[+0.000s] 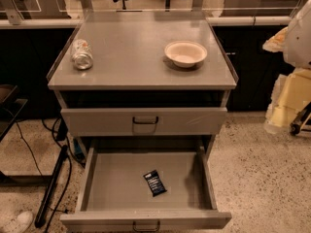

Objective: Pick rxbar blueberry from middle drawer and place on counter

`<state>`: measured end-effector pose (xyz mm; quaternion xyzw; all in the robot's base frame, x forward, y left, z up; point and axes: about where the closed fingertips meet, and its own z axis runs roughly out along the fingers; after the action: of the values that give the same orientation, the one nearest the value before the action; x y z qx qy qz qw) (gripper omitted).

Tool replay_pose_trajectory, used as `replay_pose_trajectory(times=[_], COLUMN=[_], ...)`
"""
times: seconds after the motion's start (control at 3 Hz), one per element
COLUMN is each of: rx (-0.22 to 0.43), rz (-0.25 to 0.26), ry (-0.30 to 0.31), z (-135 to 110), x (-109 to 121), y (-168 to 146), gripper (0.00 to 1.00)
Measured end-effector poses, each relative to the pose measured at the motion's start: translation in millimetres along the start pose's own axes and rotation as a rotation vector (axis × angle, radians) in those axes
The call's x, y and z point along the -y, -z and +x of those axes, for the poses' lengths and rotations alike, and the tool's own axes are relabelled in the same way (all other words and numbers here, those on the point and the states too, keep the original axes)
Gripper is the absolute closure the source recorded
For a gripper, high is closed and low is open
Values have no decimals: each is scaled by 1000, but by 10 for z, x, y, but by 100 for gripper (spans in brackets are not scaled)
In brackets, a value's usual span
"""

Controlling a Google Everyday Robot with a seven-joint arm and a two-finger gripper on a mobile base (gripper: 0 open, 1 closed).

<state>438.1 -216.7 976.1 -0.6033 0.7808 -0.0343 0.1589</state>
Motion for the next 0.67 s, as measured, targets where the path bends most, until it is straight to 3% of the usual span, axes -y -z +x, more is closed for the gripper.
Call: replay_pose_trajectory(times=[0.33,0.67], rx=[0,23], rz=[0,25], ry=[0,62], z=[-1,-213], x=[0,-66], y=[0,-59], gripper=[0,0])
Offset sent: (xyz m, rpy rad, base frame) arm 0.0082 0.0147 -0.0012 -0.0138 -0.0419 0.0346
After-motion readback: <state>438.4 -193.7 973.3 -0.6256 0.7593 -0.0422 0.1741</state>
